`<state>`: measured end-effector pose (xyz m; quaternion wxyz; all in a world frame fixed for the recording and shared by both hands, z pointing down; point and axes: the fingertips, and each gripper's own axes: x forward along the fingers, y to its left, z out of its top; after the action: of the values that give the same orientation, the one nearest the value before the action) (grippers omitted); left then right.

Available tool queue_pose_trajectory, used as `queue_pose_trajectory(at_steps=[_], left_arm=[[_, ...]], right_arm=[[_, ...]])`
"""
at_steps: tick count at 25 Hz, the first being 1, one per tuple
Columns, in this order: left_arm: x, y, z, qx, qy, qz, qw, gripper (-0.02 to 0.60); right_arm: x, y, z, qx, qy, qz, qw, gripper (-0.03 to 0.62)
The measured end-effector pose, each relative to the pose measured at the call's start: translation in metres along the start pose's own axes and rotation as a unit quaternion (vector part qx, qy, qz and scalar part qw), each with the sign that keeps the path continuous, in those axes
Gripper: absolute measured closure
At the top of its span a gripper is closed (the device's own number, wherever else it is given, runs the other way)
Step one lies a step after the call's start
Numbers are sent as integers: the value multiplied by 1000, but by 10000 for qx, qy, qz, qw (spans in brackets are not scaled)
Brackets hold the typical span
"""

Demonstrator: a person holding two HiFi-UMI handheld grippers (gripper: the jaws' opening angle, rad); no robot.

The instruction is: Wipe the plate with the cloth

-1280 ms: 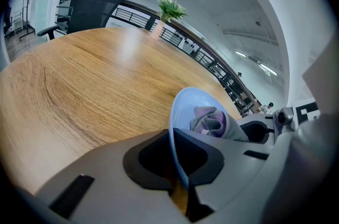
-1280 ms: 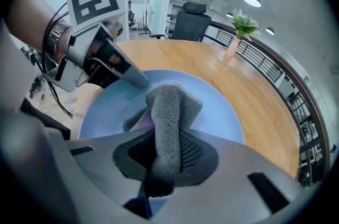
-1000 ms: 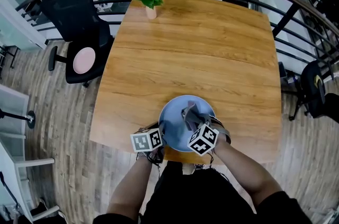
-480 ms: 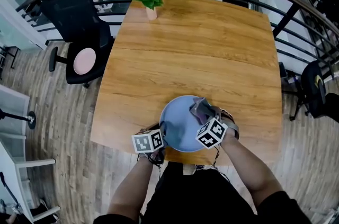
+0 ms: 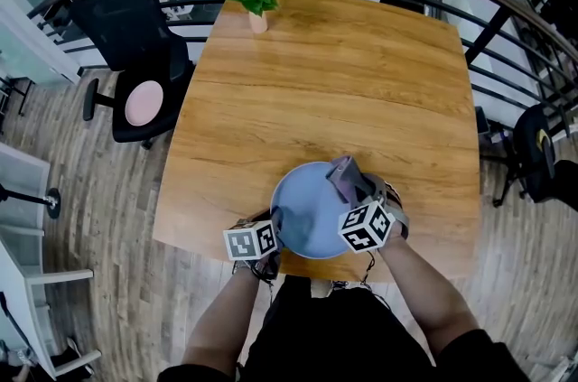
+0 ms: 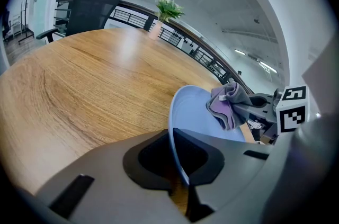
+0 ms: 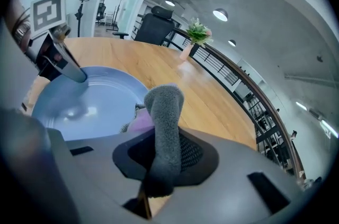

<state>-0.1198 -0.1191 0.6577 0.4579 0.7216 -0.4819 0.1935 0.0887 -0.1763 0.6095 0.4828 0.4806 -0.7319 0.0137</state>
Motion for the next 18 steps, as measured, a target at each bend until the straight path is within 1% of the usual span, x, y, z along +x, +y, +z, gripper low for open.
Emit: queue_pose_trajectory(at_steps=[1, 3, 6, 8, 10, 14, 18], left_arm=[[-1, 1, 1, 2, -4, 24, 10000, 541], [-1, 1, 0, 2, -7, 21, 10000, 541], [2, -2, -1, -2, -9, -72, 10000, 541], [0, -1, -1, 7, -20, 1, 10000, 541], [0, 0, 0, 11, -30, 31, 10000, 541], [0, -1, 0, 10, -31, 43, 10000, 541], [0, -3, 0, 16, -59, 22, 10000, 541]], right_arm=[[-1, 1, 1, 169, -21, 107, 9998, 522], [-4, 9, 3, 652, -103, 477, 9967, 522], [-12, 31, 8, 1291, -213, 1152, 9847, 522], [-19, 51, 13, 1490, -228, 1554, 9763, 522], [-26, 73, 18, 1514, -237, 1865, 9704, 522], [-38, 112, 21, 1353, -162, 2285, 9640, 522], [-47, 148, 22, 1309, -37, 2743, 9527, 522]])
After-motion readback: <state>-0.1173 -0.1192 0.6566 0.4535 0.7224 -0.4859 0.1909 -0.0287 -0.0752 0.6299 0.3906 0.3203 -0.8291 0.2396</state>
